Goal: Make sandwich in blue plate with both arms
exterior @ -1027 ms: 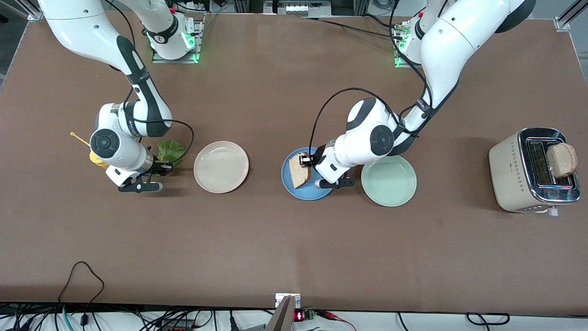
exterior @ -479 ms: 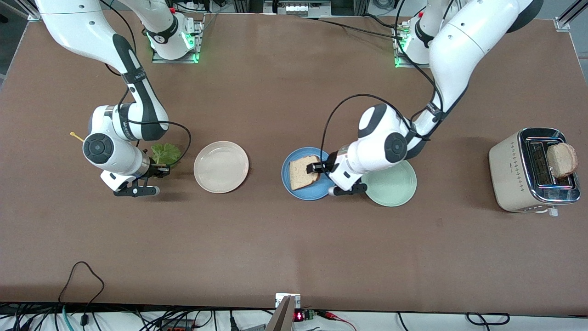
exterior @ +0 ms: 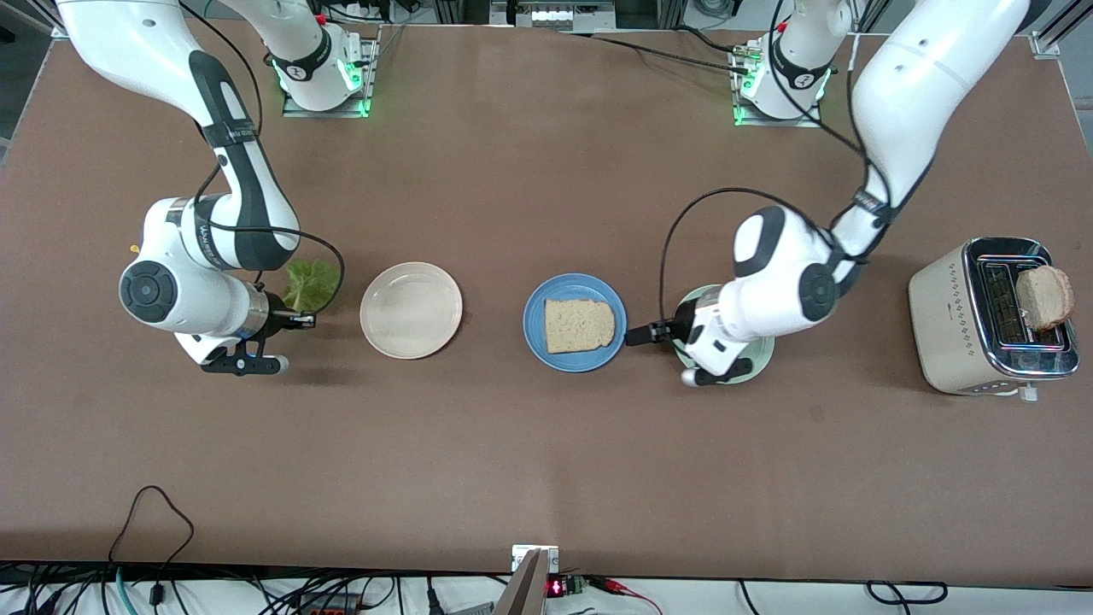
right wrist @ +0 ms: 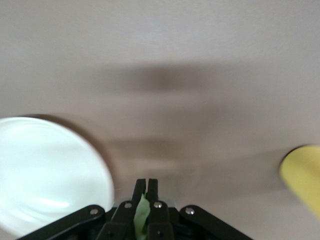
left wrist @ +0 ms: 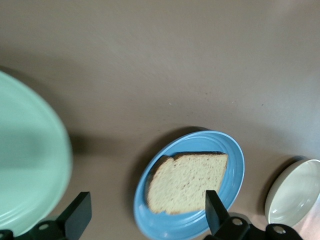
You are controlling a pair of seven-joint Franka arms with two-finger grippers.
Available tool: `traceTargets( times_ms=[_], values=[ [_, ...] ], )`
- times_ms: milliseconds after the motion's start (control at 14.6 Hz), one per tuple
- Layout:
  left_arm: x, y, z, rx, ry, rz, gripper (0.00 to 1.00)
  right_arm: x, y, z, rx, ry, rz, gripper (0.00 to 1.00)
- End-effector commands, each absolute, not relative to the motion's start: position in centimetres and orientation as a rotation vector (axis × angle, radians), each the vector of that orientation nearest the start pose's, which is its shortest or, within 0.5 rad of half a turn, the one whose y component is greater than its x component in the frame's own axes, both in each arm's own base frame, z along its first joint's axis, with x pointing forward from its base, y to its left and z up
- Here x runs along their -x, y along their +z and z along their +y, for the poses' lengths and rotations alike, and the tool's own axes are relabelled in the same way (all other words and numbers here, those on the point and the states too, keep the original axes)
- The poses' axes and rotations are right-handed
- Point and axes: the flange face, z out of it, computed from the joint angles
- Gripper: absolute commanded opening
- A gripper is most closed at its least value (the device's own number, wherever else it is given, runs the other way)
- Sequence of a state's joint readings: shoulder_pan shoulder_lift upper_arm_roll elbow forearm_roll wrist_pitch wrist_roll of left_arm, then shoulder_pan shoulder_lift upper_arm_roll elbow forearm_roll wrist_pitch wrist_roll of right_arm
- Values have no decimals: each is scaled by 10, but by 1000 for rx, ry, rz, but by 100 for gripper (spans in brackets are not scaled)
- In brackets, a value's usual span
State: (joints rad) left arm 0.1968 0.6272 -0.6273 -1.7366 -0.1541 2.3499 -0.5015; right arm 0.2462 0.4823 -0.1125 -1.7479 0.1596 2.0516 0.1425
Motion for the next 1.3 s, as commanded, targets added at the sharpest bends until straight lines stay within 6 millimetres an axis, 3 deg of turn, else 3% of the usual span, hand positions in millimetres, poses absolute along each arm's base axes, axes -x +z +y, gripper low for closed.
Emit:
traceTargets(
  times_ms=[0,274,411,616,822,1096,1233],
  values=[
    [-631,345,-190,3453,91,-445,100,-639,314,151,3047,293,319,0],
    [-653,406,-153,3317,94,-291,100,-631,323,250,2887,349,699,0],
    [-662,439,-138,3245,41,-149,100,-631,323,289,2798,375,878,0],
    [-669,461,-119,3165,-19,2,100,-629,322,348,2634,454,1106,0],
    [-680,465,-66,3142,-38,78,100,-630,306,385,2488,474,1244,0],
    [-671,500,-31,3165,-95,-6,100,-624,269,422,2370,388,1333,0],
    [-664,525,-19,3185,-153,18,100,-625,256,428,2330,356,1361,0]
  ],
)
